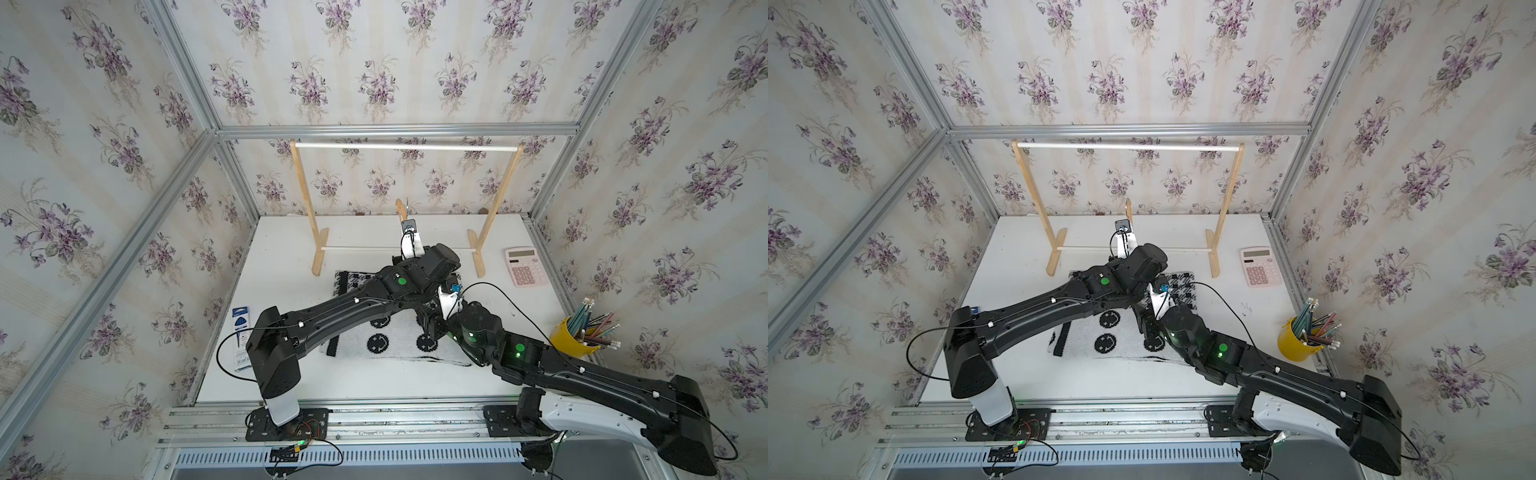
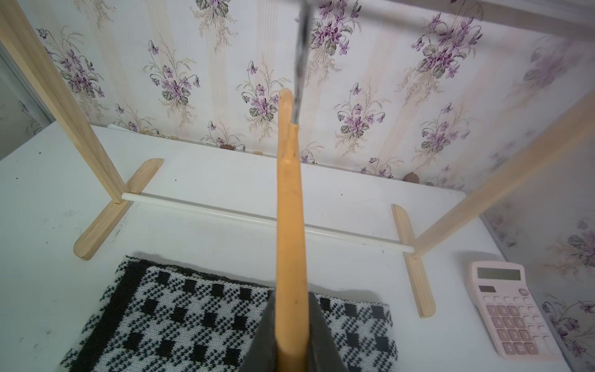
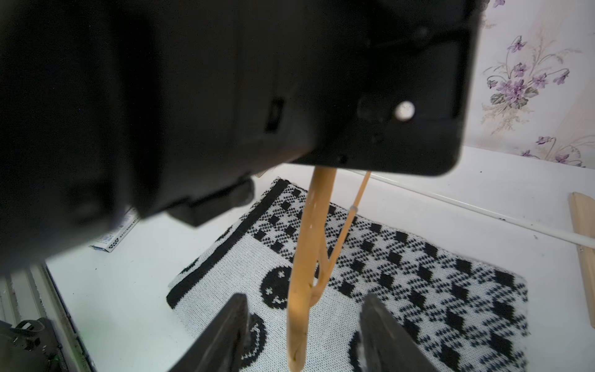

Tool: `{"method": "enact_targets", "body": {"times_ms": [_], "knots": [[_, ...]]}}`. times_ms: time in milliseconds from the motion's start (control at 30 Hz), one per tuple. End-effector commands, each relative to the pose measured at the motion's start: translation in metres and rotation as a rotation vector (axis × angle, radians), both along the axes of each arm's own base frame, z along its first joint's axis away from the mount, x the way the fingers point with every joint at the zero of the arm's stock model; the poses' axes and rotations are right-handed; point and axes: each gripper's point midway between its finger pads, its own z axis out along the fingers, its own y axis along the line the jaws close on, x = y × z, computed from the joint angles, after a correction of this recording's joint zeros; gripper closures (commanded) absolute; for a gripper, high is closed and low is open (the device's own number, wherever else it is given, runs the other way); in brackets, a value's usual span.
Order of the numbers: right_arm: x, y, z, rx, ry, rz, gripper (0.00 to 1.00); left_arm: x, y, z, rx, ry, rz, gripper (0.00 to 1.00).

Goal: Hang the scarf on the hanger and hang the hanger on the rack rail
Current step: Pick up the hanger from the clothesline.

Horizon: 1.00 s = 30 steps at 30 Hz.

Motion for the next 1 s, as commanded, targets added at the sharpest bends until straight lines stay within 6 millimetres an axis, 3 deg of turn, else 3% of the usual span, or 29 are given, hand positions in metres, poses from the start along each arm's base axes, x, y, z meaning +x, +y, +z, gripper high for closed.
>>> {"method": "enact_targets", "body": {"times_ms": [0,133,400,600,967], "knots": [[0.002,-0.003,0.019,-0.001,-0.057,-0.043,0.4,0.003,0.007,0.008,-0.007,-0.04,0.051,1.0],[0.004,-0.008,0.022,0.008,-0.071,-0.076,0.4,0.001,0.009,0.011,-0.017,-0.045,0.048,1.0],[0.018,-0.017,0.002,0.042,-0.166,-0.177,0.44,-0.006,0.001,0.012,-0.08,0.003,-0.01,1.0],[0.01,-0.033,0.01,0.157,-0.284,-0.178,0.45,-0.01,0.005,0.017,-0.105,0.012,-0.022,1.0],[0.009,-0.02,0.021,0.182,-0.291,-0.138,0.46,-0.008,-0.005,0.007,-0.099,0.044,-0.038,1.0]]}}
